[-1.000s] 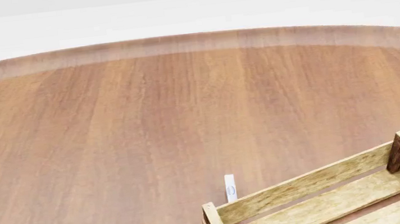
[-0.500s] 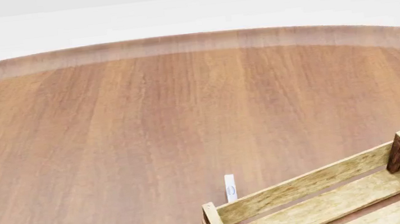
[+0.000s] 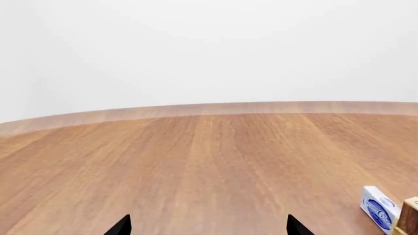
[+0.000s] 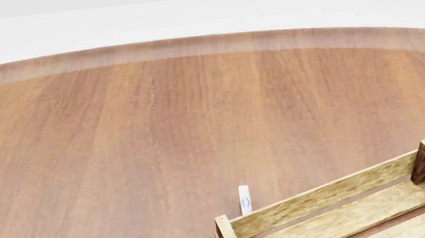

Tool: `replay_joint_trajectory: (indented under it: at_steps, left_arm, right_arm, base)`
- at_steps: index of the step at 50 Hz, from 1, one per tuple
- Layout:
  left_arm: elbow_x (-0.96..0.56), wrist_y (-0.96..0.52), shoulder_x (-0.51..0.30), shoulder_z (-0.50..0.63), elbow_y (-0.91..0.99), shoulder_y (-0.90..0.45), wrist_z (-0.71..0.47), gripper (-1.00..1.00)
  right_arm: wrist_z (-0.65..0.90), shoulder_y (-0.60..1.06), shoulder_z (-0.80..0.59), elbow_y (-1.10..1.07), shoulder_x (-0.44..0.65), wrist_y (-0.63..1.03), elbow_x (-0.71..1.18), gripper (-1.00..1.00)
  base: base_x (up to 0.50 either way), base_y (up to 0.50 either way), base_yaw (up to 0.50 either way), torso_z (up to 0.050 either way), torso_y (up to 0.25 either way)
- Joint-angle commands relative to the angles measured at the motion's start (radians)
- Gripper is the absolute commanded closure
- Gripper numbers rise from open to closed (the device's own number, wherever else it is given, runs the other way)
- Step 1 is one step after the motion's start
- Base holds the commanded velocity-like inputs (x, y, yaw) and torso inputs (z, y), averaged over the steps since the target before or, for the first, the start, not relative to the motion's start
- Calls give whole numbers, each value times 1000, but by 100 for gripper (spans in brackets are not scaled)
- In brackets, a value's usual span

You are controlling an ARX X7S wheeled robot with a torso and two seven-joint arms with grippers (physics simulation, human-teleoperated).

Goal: Pick up the tomato sauce, and put it in the wooden tray.

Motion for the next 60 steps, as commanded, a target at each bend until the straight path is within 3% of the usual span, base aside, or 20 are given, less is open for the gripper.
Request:
replay_joint_trajectory:
  at_steps: [1, 51, 60]
  left_arm:
    - [-3, 12, -1, 4, -20, -8, 0, -100]
    - [-14, -11, -20, 26, 23, 0, -32, -100]
    - [-7, -10, -23, 33, 17, -4, -38, -100]
  right_arm:
    - [3, 22, -17, 44, -4, 0, -4, -100]
    - [-37, 148, -76, 237, -29, 46, 81, -100]
    - [-42, 160, -80, 194, -22, 108, 86, -100]
  base:
    - [0, 0, 0, 0, 0]
    - [0, 0, 0, 0, 0]
    - [0, 0, 0, 0, 0]
